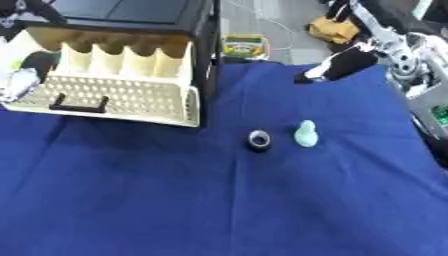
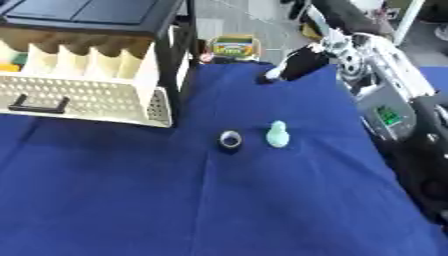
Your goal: Pick up objects from table and place into drawer.
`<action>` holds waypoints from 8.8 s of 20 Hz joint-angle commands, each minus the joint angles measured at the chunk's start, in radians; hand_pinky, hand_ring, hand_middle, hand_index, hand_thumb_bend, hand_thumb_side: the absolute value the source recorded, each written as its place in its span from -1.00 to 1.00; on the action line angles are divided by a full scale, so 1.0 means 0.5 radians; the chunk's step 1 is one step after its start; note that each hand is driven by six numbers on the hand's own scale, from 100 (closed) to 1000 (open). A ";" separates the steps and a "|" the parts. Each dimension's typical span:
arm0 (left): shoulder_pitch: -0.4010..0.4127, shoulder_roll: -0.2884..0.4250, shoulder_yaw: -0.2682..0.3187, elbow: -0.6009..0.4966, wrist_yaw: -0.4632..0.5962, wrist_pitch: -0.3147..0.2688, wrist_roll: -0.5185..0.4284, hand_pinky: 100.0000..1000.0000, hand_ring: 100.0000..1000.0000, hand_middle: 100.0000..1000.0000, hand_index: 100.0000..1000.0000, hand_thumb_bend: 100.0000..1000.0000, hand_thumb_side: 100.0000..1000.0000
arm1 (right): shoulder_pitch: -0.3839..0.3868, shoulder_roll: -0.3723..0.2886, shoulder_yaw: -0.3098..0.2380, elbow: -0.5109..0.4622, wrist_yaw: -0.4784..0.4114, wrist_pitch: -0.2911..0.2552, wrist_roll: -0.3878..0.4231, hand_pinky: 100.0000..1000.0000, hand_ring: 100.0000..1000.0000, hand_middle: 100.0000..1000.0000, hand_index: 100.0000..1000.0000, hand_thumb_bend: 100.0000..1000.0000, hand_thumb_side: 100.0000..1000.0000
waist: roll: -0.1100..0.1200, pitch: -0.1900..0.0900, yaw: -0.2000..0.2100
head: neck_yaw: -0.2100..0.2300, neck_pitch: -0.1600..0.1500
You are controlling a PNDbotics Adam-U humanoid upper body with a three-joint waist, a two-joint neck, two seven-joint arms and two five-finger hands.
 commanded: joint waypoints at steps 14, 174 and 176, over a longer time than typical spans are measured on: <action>-0.024 -0.019 0.158 -0.023 0.280 0.176 0.405 -1.00 -1.00 -1.00 0.60 -1.00 0.11 | -0.228 -0.025 0.032 0.600 -0.083 -0.176 0.481 0.20 0.32 0.47 0.82 0.24 -0.71 | 0.014 -0.095 -0.006 | -0.018 0.050; 0.123 -0.173 0.085 -0.023 0.360 0.211 0.631 -1.00 -1.00 -1.00 0.35 -1.00 0.09 | -0.042 0.035 0.156 0.233 -0.079 0.481 0.374 -0.06 0.29 0.29 0.66 -0.06 -0.48 | -0.026 -0.073 -0.047 | -0.039 -0.018; 0.126 -0.176 0.083 -0.023 0.358 0.210 0.628 -1.00 -1.00 -1.00 0.35 -1.00 0.09 | -0.049 0.048 0.161 0.301 -0.022 0.434 0.396 -0.04 0.33 0.34 0.68 -0.01 -0.49 | -0.022 -0.070 -0.043 | -0.041 -0.013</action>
